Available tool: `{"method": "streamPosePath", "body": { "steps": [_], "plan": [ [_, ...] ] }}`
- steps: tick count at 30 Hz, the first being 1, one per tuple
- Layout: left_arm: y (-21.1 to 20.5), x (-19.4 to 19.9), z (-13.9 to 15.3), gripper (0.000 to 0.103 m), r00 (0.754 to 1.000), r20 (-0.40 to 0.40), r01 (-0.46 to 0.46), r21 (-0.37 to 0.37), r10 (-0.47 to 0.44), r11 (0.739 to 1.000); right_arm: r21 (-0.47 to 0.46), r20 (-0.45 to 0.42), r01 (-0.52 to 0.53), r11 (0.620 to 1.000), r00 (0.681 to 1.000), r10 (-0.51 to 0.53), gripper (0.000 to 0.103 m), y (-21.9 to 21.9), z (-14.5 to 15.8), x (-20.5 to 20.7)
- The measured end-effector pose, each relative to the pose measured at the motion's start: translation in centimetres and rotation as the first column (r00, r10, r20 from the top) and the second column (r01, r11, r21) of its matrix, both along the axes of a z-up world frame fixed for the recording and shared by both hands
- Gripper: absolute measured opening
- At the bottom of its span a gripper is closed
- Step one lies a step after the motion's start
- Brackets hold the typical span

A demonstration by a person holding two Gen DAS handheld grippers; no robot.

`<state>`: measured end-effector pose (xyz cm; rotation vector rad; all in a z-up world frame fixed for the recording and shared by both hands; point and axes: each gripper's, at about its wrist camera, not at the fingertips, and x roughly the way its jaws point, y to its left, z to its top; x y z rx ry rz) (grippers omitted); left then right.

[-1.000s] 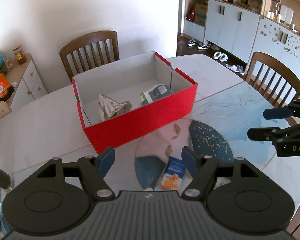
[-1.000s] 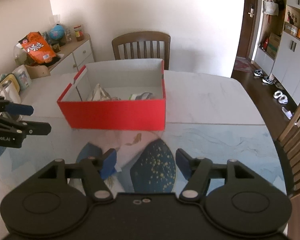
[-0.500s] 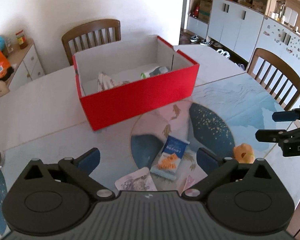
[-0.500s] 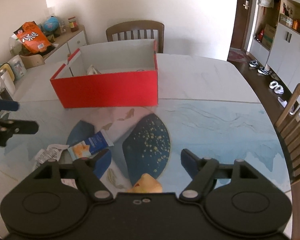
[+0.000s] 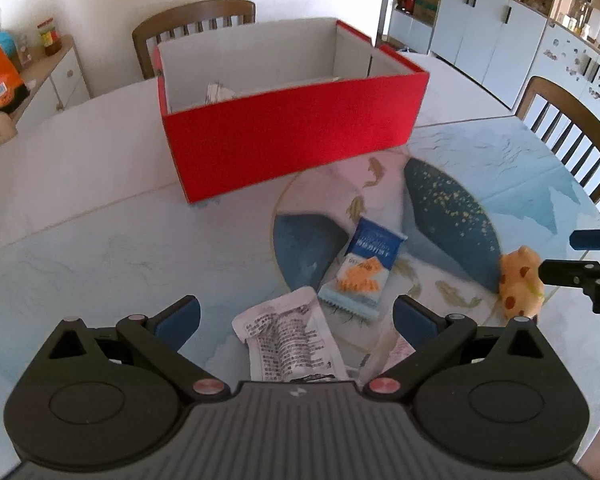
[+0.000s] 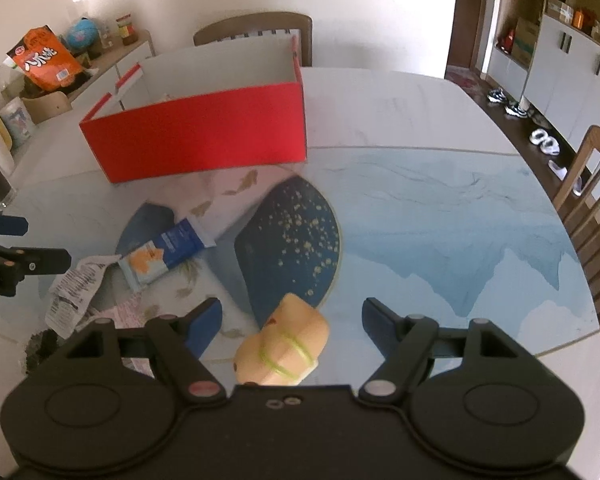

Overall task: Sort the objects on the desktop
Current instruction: 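Grasp the white printed sachet with the left gripper while the right grasps the yellow plush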

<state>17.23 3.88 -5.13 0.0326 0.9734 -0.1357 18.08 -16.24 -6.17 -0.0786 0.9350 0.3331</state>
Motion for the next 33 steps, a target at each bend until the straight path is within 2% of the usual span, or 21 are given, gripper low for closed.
{"method": "streamPosePath", "body": {
  "steps": [12,26,33],
  "plan": [
    [0.9,0.7,-3.9,0.103,0.995,-0.094,-0.029,-0.011,0.028,1.000,-0.022,-0.044,0.020,1.000,0.999,-0.021,0.077,0.3,-2.1,-0.2],
    [1.0,1.7,-6.4,0.102,0.989,-0.134,-0.058,0.007,0.059,0.998,-0.010,-0.128,0.059,0.998,0.990,-0.060,0.077,0.7,-4.5,0.9],
    [0.9,2.1,-6.6,0.100,0.991,-0.119,-0.058,0.030,0.061,0.998,-0.011,-0.141,0.058,0.998,0.988,-0.059,0.077,1.2,-5.0,1.5]
  ]
}}
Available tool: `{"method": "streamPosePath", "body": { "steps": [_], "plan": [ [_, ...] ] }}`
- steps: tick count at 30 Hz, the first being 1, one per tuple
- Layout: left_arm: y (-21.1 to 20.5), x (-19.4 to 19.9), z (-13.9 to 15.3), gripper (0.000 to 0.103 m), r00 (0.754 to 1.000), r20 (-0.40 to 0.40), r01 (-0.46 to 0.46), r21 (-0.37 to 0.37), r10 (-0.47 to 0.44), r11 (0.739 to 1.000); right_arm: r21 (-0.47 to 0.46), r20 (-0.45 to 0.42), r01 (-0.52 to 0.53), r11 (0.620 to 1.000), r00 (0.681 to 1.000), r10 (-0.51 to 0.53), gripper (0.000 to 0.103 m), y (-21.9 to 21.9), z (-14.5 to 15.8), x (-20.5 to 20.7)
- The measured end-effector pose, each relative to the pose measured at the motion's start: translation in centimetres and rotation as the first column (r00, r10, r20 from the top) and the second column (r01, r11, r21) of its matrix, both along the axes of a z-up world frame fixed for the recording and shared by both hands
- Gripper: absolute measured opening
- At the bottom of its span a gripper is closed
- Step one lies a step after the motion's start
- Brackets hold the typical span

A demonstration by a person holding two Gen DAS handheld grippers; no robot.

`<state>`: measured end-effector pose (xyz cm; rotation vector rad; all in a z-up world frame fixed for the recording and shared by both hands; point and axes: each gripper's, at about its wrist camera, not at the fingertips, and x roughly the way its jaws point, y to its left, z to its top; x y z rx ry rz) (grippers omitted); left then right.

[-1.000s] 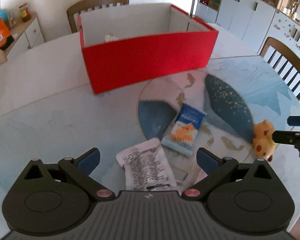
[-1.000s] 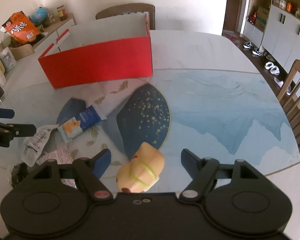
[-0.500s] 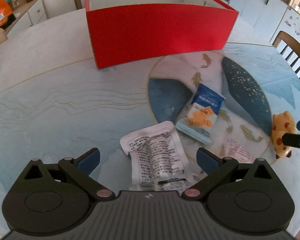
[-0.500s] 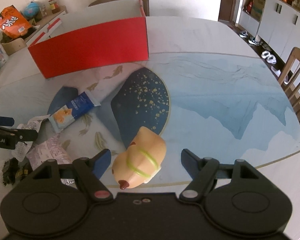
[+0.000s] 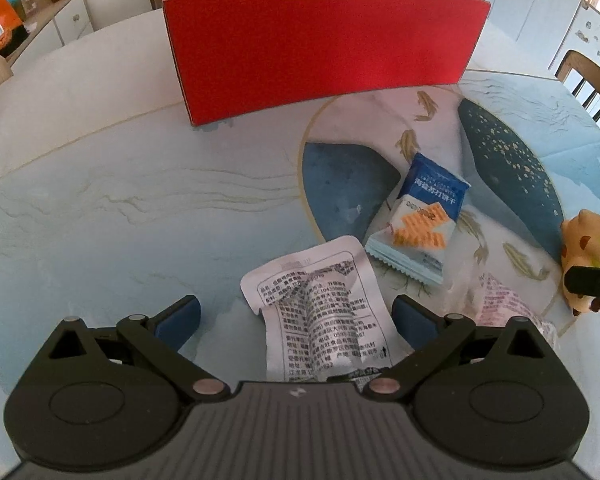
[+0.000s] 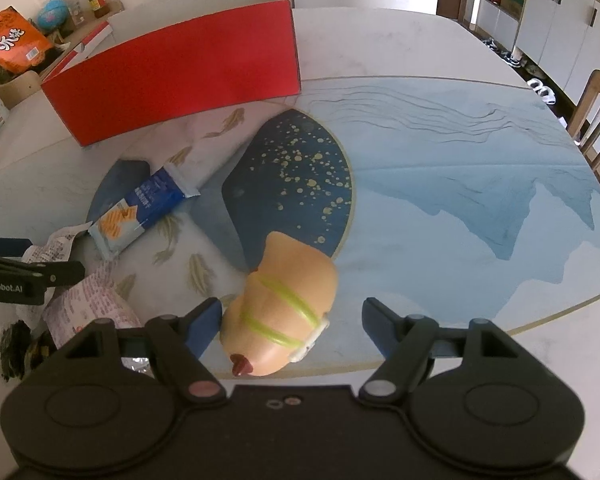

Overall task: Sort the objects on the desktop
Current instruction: 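Grasp the white printed sachet with the left gripper while the right grasps the yellow plush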

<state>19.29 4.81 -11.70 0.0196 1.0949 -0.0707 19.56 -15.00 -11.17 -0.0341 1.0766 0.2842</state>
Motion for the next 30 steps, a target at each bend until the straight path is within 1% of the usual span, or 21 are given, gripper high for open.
{"method": "streamPosePath", "body": {
  "steps": [3,5,10,12,13,17,19,23,30],
  "plan": [
    [0.0,0.1,0.1,0.098,1.000,0.008,-0.001,0.006,0.001,1.000,0.004,-0.008,0.002,1.000,1.000,-0.002,0.077,0.2,-0.2,0.2],
    [0.1,0.0,0.2,0.093,1.000,0.017,0.000,0.006,-0.001,1.000,0.008,-0.013,0.006,1.000,1.000,-0.006,0.075,0.3,-0.4,0.4],
    [0.1,-0.2,0.2,0.089,0.999,0.033,0.011,0.013,-0.011,1.000,0.015,-0.009,0.007,1.000,1.000,-0.006,0.070,0.7,-0.6,0.6],
    [0.2,-0.2,0.2,0.085,0.999,0.035,0.013,0.014,-0.013,1.000,0.017,-0.009,0.001,1.000,1.000,-0.001,0.068,0.8,-0.6,0.6],
    [0.2,-0.3,0.3,0.080,0.999,0.038,0.013,0.013,-0.014,1.000,0.018,-0.009,-0.001,1.000,1.000,0.002,0.067,0.9,-0.6,0.6],
    [0.4,-0.3,0.5,0.074,0.999,0.039,-0.001,-0.004,0.001,1.000,0.027,-0.009,-0.008,1.000,1.000,0.008,0.063,1.0,-0.7,0.7],
    [0.4,-0.3,0.6,0.068,0.999,0.043,-0.008,-0.002,0.008,1.000,0.027,-0.006,-0.009,1.000,1.000,0.009,0.062,1.1,-0.7,0.6],
    [0.7,-0.4,0.7,0.063,0.998,0.051,-0.023,-0.017,0.024,1.000,0.024,0.003,-0.009,1.000,1.000,0.009,0.060,1.0,-0.6,0.6],
    [1.0,-0.5,0.8,0.063,0.998,0.058,-0.034,-0.045,0.036,0.998,0.013,0.017,-0.005,1.000,1.000,0.005,0.059,0.4,-0.3,0.7]
  ]
}}
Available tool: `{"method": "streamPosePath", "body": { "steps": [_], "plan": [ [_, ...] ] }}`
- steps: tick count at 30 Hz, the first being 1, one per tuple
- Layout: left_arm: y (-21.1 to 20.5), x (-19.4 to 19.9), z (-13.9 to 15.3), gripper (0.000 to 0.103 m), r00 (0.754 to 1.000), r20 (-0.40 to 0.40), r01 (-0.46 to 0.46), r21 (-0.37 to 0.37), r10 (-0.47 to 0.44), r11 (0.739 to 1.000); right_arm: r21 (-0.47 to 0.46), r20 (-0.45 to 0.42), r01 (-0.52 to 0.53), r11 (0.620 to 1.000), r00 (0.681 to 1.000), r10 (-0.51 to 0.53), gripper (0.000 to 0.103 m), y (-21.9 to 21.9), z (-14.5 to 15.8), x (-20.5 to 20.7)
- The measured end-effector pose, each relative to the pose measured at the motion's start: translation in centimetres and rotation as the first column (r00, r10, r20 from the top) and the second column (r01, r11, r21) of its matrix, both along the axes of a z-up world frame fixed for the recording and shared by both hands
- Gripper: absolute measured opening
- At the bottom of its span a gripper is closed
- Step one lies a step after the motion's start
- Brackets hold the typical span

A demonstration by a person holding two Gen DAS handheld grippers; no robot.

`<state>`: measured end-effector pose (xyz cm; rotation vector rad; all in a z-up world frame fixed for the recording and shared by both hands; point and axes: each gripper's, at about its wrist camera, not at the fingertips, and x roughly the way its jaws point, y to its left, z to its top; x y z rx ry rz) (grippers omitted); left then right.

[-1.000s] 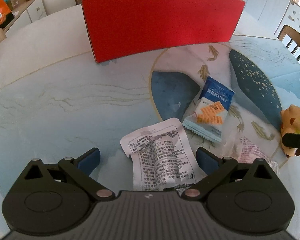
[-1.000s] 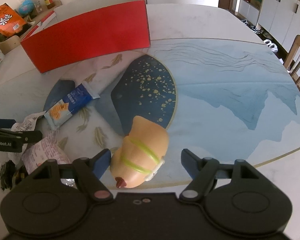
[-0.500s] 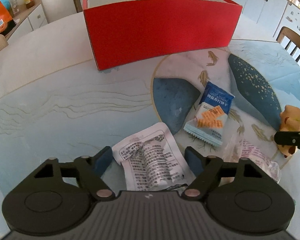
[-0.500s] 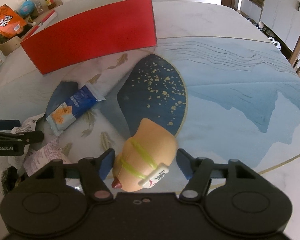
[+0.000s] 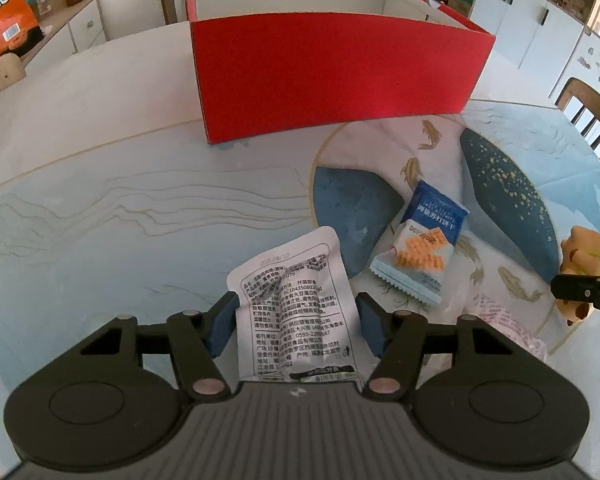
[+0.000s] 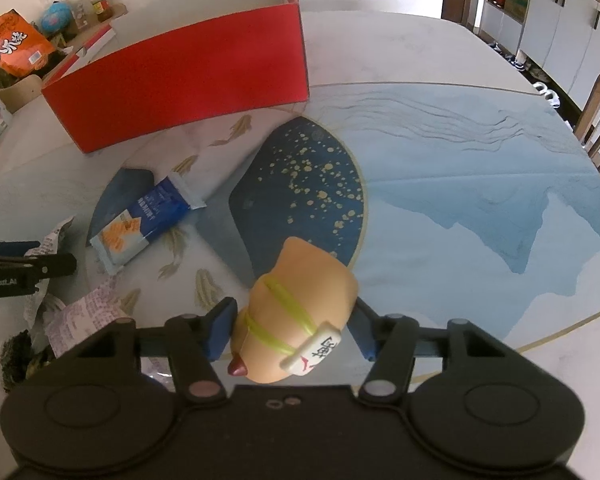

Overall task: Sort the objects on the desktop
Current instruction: 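Grasp the white printed sachet with the left gripper while the right grasps the yellow plush, then carry the sachet and yellow plush over the red shoebox with both tools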

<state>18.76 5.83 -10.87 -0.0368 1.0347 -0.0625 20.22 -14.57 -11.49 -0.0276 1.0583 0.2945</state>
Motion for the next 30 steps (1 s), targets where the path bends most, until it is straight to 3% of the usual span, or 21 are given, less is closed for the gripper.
{"method": "streamPosePath", "body": {
  "steps": [30],
  "plan": [
    [0.6,-2.6,4.3,0.062,0.998,0.052,-0.034,-0.080,0.038,0.996,0.067,0.080,-0.033,0.997,0.996,0.028,0.058,-1.2,4.2,-2.0]
  ]
}}
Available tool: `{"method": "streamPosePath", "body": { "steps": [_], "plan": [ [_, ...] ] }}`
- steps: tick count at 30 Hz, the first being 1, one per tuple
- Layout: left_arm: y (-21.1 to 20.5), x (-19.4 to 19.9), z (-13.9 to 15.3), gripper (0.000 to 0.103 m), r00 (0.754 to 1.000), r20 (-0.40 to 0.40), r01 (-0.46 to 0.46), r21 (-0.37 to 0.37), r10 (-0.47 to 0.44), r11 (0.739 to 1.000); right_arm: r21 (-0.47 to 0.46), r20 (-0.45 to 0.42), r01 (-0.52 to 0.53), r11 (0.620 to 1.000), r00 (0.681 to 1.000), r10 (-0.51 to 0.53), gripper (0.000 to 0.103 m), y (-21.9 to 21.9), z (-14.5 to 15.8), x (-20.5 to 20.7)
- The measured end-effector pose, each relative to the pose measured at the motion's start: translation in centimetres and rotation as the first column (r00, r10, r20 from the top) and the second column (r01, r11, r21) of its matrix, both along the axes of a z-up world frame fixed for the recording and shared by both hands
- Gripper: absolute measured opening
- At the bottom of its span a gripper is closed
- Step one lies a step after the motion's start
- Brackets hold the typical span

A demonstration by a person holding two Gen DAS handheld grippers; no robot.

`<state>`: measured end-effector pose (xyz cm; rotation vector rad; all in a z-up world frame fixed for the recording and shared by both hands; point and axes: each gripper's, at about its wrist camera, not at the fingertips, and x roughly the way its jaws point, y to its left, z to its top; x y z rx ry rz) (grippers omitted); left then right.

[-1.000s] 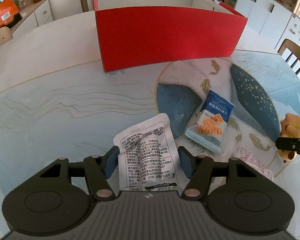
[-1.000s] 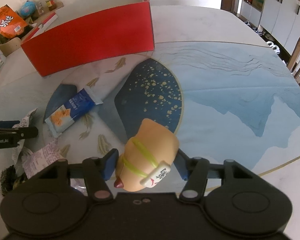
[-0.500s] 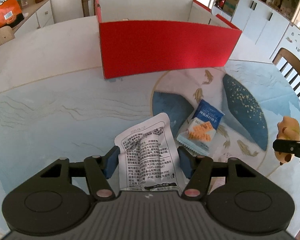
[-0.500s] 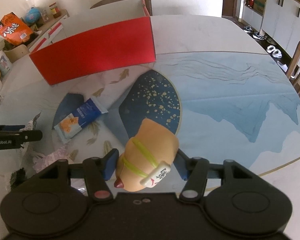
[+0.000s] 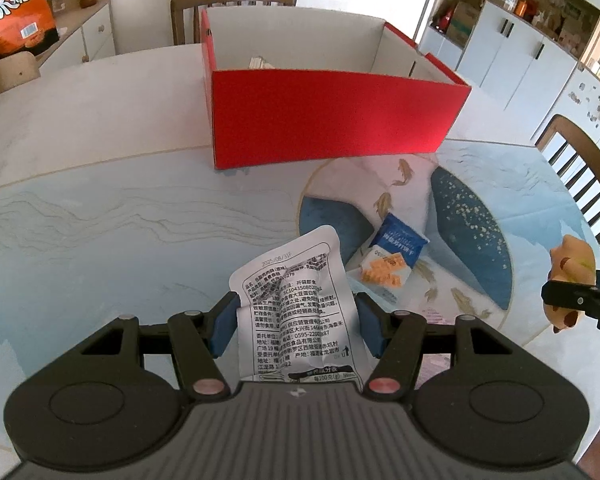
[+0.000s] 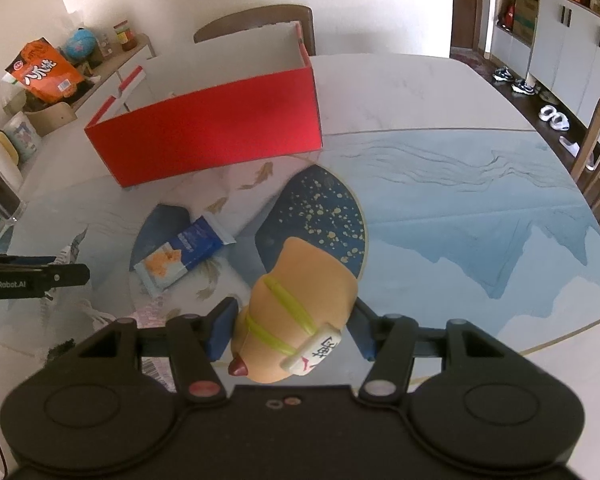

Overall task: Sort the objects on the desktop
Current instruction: 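Carry the sachet and yellow plush over the red shoebox with both tools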

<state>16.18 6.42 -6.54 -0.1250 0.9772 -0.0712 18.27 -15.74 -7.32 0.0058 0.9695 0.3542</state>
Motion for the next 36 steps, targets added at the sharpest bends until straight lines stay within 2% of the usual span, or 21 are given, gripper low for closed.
{"method": "streamPosePath", "body": {
  "steps": [17,36],
  "plan": [
    [-1.5,-1.4,4.4,0.062,0.997,0.059,0.044,-0.030,-0.042,0.999,0.023,0.051,-0.039,0.999,0.998,0.038,0.058,0.8,3.2,-1.5],
    [-3.0,1.4,9.2,0.062,0.983,0.160,0.094,-0.003,-0.092,0.996,-0.026,0.158,-0.127,0.992,0.979,0.130,0.058,2.9,8.0,0.0]
  ]
}}
